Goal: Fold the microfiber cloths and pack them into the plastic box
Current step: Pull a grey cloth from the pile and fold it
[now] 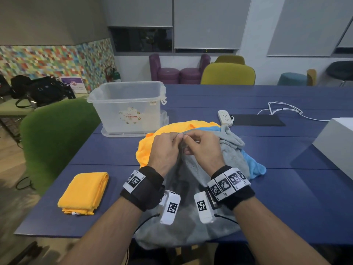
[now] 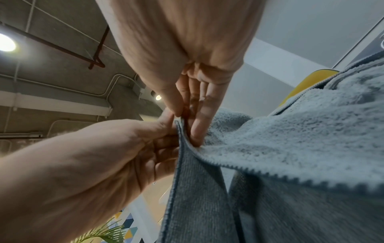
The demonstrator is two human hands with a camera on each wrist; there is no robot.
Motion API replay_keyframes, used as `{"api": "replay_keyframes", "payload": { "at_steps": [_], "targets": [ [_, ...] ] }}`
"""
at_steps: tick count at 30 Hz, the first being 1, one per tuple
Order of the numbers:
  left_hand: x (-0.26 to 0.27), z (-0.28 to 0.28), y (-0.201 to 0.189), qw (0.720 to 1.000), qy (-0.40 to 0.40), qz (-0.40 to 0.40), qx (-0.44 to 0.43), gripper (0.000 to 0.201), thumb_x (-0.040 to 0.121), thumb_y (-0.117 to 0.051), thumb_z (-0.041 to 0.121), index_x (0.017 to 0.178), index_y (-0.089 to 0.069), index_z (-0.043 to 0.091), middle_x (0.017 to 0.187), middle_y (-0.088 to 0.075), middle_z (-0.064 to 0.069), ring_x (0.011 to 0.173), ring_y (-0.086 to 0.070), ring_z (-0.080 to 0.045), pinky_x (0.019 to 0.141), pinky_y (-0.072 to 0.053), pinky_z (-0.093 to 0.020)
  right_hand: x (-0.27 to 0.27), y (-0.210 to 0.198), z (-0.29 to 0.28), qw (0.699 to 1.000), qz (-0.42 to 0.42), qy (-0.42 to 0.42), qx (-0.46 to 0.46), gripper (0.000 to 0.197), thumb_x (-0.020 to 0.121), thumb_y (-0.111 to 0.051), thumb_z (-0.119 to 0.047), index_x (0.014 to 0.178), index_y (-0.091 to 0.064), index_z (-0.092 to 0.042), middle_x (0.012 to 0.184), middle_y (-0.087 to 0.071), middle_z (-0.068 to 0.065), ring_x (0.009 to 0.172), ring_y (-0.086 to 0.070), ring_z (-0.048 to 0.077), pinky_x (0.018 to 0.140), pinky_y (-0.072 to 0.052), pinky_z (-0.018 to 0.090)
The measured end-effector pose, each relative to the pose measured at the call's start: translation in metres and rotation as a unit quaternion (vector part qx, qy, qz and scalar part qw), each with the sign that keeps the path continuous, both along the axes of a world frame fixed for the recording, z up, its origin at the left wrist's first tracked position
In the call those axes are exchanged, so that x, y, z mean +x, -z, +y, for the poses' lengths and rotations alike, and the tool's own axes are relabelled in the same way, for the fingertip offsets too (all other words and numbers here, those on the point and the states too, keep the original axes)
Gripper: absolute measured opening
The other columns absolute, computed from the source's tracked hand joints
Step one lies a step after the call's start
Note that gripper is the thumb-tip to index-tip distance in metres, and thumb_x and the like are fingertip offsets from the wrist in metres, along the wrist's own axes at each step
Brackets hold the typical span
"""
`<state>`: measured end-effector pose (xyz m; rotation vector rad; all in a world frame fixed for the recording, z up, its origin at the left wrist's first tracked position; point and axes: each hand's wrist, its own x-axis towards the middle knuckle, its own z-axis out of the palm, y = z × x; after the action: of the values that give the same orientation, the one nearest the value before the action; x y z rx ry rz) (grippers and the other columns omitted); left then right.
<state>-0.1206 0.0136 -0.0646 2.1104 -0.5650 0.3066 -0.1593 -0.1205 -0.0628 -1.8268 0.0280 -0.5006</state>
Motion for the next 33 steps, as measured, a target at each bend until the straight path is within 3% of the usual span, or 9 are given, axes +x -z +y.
{"api": "replay_keyframes", "payload": {
  "at_steps": [3, 6, 12, 15, 18, 21, 25, 30, 33],
  "targets": [
    [-0.002, 0.004, -0.001, 0.999, 0.038, 0.002, -0.021, 0.031, 0.100, -0.065, 0.038, 0.072, -0.070, 0.024, 0.055, -0.054, 0.020, 0.057, -0.048, -0.005, 0.057, -0.035, -0.018, 0.002, 0.002, -0.004, 0.999, 0.012, -0.031, 0.007, 0.018, 0.097, -0.060, -0.002, 0.099, -0.077, -0.005, 0.087, -0.077, 0.009, 0.080, -0.076, 0.022, 0.077, -0.064, 0.042],
    [0.000, 0.009, -0.001, 0.999, 0.031, 0.006, -0.036, 0.034, 0.088, -0.079, 0.040, 0.062, -0.062, 0.024, 0.051, -0.049, 0.012, 0.054, -0.038, -0.010, 0.053, -0.033, -0.024, 0.004, 0.004, -0.005, 0.997, 0.029, -0.065, 0.022, 0.027, 0.095, -0.053, 0.013, 0.109, -0.074, 0.002, 0.102, -0.075, 0.013, 0.092, -0.075, 0.021, 0.082, -0.063, 0.037],
    [-0.001, 0.016, -0.006, 0.999, 0.025, -0.009, -0.043, 0.050, 0.097, -0.069, 0.023, 0.057, -0.043, 0.013, 0.057, -0.026, 0.008, 0.058, -0.024, -0.012, 0.056, -0.022, -0.030, 0.003, -0.005, -0.013, 0.999, -0.007, -0.033, -0.042, 0.029, 0.093, -0.055, 0.009, 0.100, -0.073, -0.014, 0.088, -0.074, 0.003, 0.074, -0.074, 0.017, 0.077, -0.062, 0.039],
    [-0.001, 0.024, -0.015, 0.998, 0.043, -0.027, -0.041, 0.043, 0.100, -0.066, 0.028, 0.062, -0.050, 0.015, 0.059, -0.033, 0.007, 0.059, -0.030, -0.013, 0.057, -0.028, -0.032, 0.004, -0.014, -0.026, 0.990, -0.039, 0.015, -0.132, 0.033, 0.090, -0.063, 0.000, 0.109, -0.070, -0.025, 0.103, -0.066, -0.003, 0.091, -0.068, 0.012, 0.088, -0.057, 0.038],
    [-0.002, 0.033, -0.035, 0.995, 0.086, -0.033, -0.038, 0.032, 0.096, -0.066, 0.032, 0.071, -0.061, 0.014, 0.061, -0.048, 0.001, 0.062, -0.041, -0.011, 0.060, -0.037, -0.036, 0.005, -0.027, -0.037, 0.975, -0.042, -0.075, -0.205, 0.047, 0.091, -0.065, -0.004, 0.126, -0.064, -0.034, 0.130, -0.051, -0.006, 0.126, -0.049, 0.005, 0.105, -0.042, 0.027],
    [-0.001, 0.043, -0.053, 0.991, 0.127, -0.043, -0.026, 0.022, 0.095, -0.072, 0.027, 0.075, -0.068, 0.018, 0.065, -0.062, -0.001, 0.063, -0.054, -0.021, 0.062, -0.046, -0.039, 0.006, -0.037, -0.042, 0.960, -0.048, -0.146, -0.232, 0.036, 0.093, -0.065, -0.005, 0.123, -0.065, -0.027, 0.141, -0.046, -0.003, 0.140, -0.035, 0.004, 0.110, -0.026, 0.016],
    [0.000, 0.054, -0.070, 0.989, 0.141, -0.038, -0.024, 0.025, 0.090, -0.074, 0.036, 0.071, -0.066, 0.022, 0.065, -0.060, -0.009, 0.063, -0.047, -0.014, 0.060, -0.044, -0.044, 0.003, -0.045, -0.041, 0.958, -0.045, -0.199, -0.202, 0.019, 0.095, -0.064, -0.004, 0.110, -0.059, -0.015, 0.136, -0.057, -0.003, 0.131, -0.049, 0.005, 0.104, -0.034, 0.017],
    [-0.005, 0.066, -0.086, 0.988, 0.143, -0.024, -0.053, 0.015, 0.091, -0.078, 0.024, 0.082, -0.073, 0.013, 0.081, -0.075, -0.009, 0.076, -0.066, -0.014, 0.076, -0.057, -0.046, 0.004, -0.048, -0.040, 0.953, -0.026, -0.209, -0.219, 0.012, 0.095, -0.071, -0.020, 0.099, -0.059, -0.022, 0.115, -0.066, 0.003, 0.111, -0.062, 0.020, 0.100, -0.047, 0.034],
    [-0.008, 0.073, -0.094, 0.987, 0.145, -0.024, -0.069, 0.017, 0.092, -0.077, 0.021, 0.085, -0.074, 0.006, 0.085, -0.075, -0.013, 0.081, -0.068, -0.015, 0.080, -0.059, -0.045, 0.001, -0.050, -0.045, 0.958, -0.009, -0.164, -0.235, 0.015, 0.094, -0.071, -0.026, 0.087, -0.059, -0.028, 0.115, -0.066, 0.000, 0.110, -0.061, 0.014, 0.097, -0.044, 0.020]
  ]
}}
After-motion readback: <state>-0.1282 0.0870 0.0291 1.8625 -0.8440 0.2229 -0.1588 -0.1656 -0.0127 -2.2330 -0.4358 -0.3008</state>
